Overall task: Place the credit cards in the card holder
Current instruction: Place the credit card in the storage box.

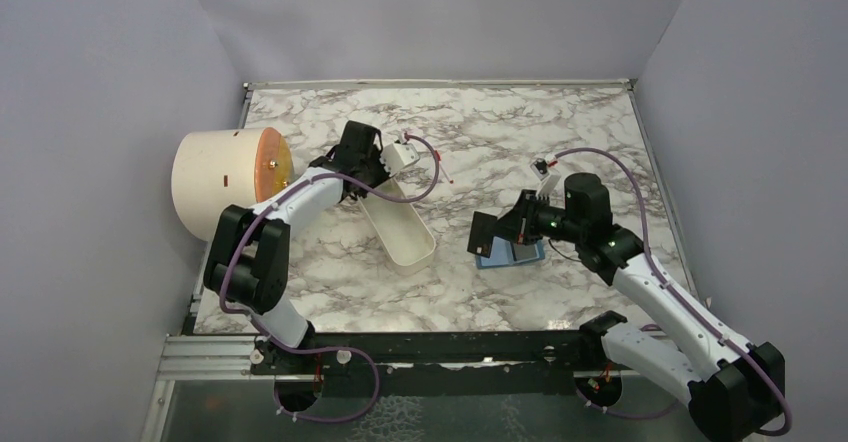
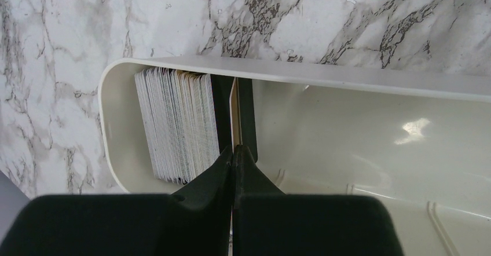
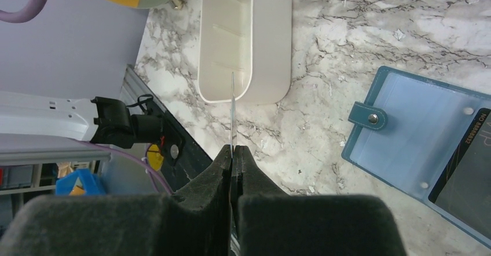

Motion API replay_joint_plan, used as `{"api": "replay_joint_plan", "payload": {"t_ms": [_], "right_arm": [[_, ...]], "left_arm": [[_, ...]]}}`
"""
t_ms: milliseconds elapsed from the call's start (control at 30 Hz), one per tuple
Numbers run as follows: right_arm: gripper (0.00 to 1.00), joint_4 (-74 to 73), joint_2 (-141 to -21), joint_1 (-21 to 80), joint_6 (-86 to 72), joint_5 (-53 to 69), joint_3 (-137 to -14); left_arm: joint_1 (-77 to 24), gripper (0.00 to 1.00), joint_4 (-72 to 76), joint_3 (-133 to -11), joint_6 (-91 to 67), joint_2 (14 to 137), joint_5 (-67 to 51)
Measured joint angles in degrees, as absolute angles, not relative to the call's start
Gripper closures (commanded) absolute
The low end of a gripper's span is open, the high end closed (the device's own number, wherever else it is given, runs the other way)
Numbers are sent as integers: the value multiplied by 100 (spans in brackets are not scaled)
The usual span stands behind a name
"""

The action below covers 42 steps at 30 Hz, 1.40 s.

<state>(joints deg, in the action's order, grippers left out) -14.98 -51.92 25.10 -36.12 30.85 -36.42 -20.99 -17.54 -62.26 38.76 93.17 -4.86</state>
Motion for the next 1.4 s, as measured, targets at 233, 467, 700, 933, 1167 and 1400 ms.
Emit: {"api": "replay_joint_plan", "payload": {"t_ms": [233,467,700,933,1167,1400], "right_arm": [[99,-1695,-5179,2510,-3544,2934,-3642],[99,-2058,-5177,2510,-3328,2692,-3800],[99,-2279,-5188,2510,-3232,2488,-3835],[99,-2851,-5769,2510,-2873,1938,-4289],[99,-3354,-6453,2510,-2467,1291,-4744],[99,-3603,-7205,2451,-2272,917,-5043]], "left_arm": [[-2067,90,-1284,-5924,3957,9325,-489],[-2012,80,-1002,-5911,4086,9445,-377],[-1994,71,-899,-5911,4171,9535,-309],[-1994,68,-899,-5948,3905,9535,-272],[-1994,65,-1048,-6460,2646,9365,-228],[-1994,63,-1535,-7194,851,8914,-801]]}}
